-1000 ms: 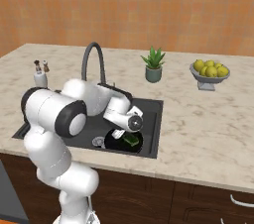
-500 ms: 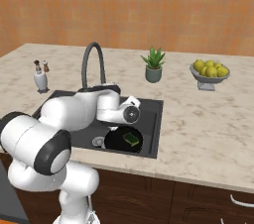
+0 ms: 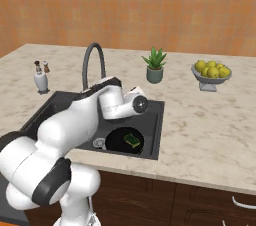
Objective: Pick the pan and sponge and place them into the sink. Then turn on the water.
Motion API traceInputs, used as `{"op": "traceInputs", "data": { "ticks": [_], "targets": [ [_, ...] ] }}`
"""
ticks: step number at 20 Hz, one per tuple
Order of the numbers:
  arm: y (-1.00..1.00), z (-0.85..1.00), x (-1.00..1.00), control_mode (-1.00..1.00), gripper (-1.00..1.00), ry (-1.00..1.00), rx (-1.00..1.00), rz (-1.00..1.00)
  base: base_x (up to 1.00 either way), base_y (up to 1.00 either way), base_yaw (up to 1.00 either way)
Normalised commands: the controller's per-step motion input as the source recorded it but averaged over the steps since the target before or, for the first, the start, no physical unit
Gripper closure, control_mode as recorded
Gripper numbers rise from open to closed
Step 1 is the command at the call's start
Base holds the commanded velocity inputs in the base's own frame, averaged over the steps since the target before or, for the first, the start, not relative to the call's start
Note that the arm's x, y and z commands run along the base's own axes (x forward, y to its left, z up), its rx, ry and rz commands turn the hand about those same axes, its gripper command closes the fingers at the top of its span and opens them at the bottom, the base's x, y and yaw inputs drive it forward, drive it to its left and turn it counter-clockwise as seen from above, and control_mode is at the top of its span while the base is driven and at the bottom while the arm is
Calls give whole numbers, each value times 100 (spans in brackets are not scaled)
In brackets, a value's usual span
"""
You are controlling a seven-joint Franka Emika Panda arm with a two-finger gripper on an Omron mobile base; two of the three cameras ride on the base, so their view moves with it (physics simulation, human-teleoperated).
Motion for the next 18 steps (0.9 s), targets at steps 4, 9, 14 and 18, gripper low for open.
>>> {"op": "traceInputs", "data": {
  "ticks": [4, 9, 14, 18],
  "targets": [
    [-1, -8, 6, -100, -100, 0, 24, 2, 0, 0, 0],
    [4, -20, 26, -100, -100, -4, 12, 10, 0, 0, 0],
    [19, -28, 36, -100, -100, -3, 4, 11, 0, 0, 0],
    [23, -12, 40, -100, -100, 0, 10, 11, 0, 0, 0]
  ]
}}
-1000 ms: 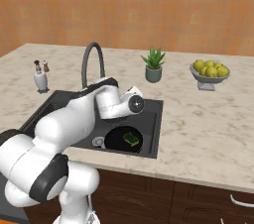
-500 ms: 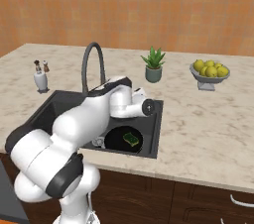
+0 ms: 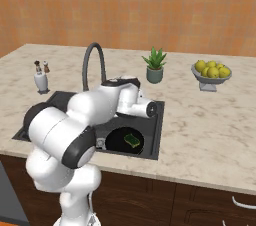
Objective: Pick the pan and sponge and place them into the sink. Then turn on the water.
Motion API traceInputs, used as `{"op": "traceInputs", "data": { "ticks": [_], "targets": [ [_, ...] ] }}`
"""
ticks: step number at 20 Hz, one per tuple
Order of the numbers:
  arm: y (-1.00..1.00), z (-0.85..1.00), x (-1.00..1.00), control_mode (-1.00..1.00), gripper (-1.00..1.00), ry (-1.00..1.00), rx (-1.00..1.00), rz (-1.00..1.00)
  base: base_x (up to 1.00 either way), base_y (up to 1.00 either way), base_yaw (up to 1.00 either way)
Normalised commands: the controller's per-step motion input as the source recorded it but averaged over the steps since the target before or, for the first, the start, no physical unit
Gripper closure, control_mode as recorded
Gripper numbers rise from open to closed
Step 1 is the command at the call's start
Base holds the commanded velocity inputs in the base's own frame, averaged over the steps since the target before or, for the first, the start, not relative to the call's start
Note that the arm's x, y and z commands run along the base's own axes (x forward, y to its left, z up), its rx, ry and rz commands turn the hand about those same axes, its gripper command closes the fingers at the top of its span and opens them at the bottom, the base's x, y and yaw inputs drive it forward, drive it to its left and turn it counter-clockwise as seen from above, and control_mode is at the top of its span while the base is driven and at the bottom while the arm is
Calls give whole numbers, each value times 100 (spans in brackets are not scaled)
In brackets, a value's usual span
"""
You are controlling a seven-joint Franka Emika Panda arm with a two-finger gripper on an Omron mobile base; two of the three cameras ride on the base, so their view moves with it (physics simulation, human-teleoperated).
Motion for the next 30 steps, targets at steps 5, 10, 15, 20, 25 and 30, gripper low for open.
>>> {"op": "traceInputs", "data": {
  "ticks": [5, 10, 15, 20, 25, 30],
  "targets": [
    [10, 0, 33, -100, -100, -1, 18, 9, 0, 0, 0],
    [14, 0, 37, -100, -100, 0, 8, 5, 0, 0, 0],
    [26, 0, 42, -100, -100, -4, 4, 2, 0, 0, 0],
    [29, 0, 48, -100, -100, -2, 1, 0, 0, 0, 0],
    [26, 0, 45, -100, -100, -1, 0, 0, 0, 0, 0],
    [9, -29, 45, -100, -100, 0, 0, 0, 0, 0, 0]
  ]
}}
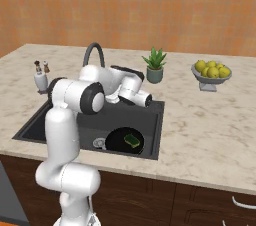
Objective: Pick the pan and sponge and place them into the sink. Then turn on the water.
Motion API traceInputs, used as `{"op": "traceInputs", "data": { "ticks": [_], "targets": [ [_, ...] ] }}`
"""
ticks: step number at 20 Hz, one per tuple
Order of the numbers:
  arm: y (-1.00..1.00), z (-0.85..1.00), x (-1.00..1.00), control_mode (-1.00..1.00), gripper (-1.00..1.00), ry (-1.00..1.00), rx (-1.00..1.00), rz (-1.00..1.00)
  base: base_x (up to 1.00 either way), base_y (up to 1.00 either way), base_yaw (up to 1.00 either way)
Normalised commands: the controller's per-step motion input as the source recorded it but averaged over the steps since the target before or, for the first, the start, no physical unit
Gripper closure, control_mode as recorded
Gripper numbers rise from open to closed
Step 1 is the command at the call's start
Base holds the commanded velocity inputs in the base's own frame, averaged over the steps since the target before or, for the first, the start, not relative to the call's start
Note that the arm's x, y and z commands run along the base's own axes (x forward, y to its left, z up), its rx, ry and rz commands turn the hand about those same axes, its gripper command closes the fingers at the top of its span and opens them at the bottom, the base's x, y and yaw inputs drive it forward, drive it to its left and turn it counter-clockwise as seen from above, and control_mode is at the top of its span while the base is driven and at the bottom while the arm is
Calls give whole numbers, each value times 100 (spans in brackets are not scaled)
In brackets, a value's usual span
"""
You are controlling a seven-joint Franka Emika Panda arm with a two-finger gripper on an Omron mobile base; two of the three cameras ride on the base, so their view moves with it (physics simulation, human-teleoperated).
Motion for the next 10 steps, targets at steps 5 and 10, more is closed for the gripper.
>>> {"op": "traceInputs", "data": {
  "ticks": [5, 10],
  "targets": [
    [2, -47, 37, -100, -100, 0, 0, 0, 0, 0, 0],
    [0, -21, 35, -100, -100, 0, 1, 0, 0, 0, 0]
  ]
}}
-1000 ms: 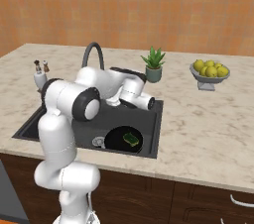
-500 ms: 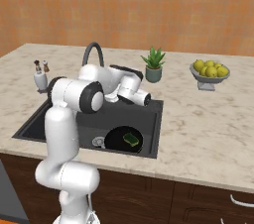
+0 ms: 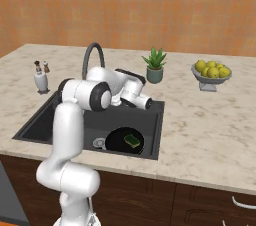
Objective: Pick the pan and sponge and place them into the sink. Then turn on the water.
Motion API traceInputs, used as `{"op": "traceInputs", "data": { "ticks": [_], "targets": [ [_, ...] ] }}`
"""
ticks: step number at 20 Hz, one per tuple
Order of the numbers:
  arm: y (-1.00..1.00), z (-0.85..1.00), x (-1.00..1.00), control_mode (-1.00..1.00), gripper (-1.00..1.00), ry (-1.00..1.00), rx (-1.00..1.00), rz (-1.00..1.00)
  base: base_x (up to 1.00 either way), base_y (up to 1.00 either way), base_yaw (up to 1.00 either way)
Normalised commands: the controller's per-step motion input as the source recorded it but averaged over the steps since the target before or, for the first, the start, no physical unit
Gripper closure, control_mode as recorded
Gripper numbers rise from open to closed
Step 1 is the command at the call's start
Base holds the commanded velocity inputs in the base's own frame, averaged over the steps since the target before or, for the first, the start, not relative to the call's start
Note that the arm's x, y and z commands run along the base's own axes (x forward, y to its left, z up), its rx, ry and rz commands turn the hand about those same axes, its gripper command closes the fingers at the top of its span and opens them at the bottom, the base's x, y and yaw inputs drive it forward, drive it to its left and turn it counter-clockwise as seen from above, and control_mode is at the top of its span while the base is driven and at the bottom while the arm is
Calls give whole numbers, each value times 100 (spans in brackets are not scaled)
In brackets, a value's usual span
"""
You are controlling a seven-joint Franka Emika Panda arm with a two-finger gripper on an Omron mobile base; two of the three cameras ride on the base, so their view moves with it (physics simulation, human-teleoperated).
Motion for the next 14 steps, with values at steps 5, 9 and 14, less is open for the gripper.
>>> {"op": "traceInputs", "data": {
  "ticks": [5, 9, 14],
  "targets": [
    [7, 0, 32, -100, -100, 2, 3, 0, 0, 0, 0],
    [12, 0, 28, -100, -100, 1, 1, 0, 0, 0, 0],
    [6, -3, 35, -100, -100, 3, 2, 0, 0, 0, 0]
  ]
}}
